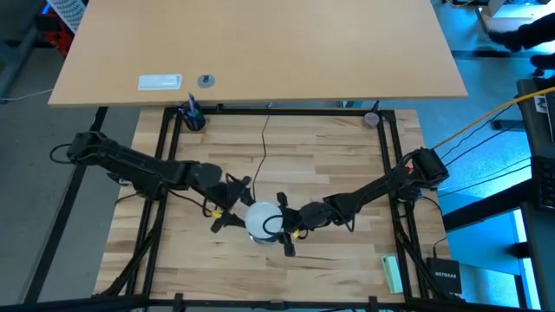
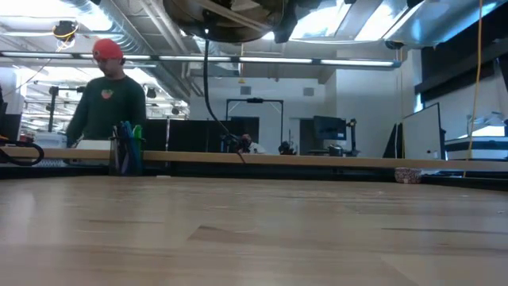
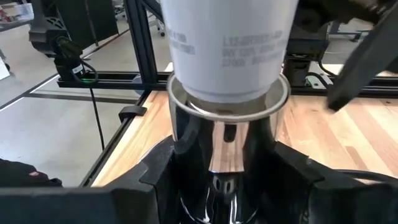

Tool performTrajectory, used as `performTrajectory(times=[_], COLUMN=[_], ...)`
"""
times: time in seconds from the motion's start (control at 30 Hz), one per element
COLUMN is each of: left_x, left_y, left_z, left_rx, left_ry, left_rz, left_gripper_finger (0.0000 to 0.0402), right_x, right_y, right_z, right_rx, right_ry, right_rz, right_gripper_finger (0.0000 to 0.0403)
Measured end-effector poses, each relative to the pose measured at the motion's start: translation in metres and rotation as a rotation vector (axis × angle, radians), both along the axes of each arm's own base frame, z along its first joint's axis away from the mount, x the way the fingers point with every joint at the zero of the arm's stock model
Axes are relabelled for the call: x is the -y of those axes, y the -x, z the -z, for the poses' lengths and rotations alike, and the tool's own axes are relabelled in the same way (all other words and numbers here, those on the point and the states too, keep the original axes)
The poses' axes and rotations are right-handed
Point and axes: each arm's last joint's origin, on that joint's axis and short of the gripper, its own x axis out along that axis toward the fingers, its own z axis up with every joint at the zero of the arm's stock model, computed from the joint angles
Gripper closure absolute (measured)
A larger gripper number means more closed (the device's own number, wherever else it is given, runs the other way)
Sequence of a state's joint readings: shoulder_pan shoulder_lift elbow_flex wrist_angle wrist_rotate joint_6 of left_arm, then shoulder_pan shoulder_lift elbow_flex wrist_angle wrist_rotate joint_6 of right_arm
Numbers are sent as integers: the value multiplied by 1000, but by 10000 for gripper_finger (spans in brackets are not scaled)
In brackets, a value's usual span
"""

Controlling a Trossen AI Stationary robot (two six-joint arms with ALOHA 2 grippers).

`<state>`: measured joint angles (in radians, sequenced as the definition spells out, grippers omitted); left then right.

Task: Screw lightbulb
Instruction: Insert the lightbulb on the lamp

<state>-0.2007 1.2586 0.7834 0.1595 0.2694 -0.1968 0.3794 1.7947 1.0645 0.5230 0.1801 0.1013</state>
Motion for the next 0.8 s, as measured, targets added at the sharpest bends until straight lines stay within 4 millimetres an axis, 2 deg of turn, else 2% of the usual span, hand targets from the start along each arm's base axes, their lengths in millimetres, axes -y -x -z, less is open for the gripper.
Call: performTrajectory(times=[0.13, 0.33, 0.53, 0.8], left_x=[-3, -5, 16, 50], left_y=[0, 5, 14, 27], left_z=[1, 4, 7, -10], left_rx=[-19, -106, -127, 92], left_ry=[2, -5, -31, 49], left_rz=[-24, -275, -397, -723], left_gripper_finger=[143, 150, 160, 161], right_x=[1, 11, 22, 29], right_y=[0, -2, -5, -6], right_z=[0, 5, 8, 8], right_rx=[-1, -43, -63, -60], right_ry=[9, -8, -4, -5], right_rz=[50, 145, 240, 294], right_gripper_finger=[223, 223, 223, 223])
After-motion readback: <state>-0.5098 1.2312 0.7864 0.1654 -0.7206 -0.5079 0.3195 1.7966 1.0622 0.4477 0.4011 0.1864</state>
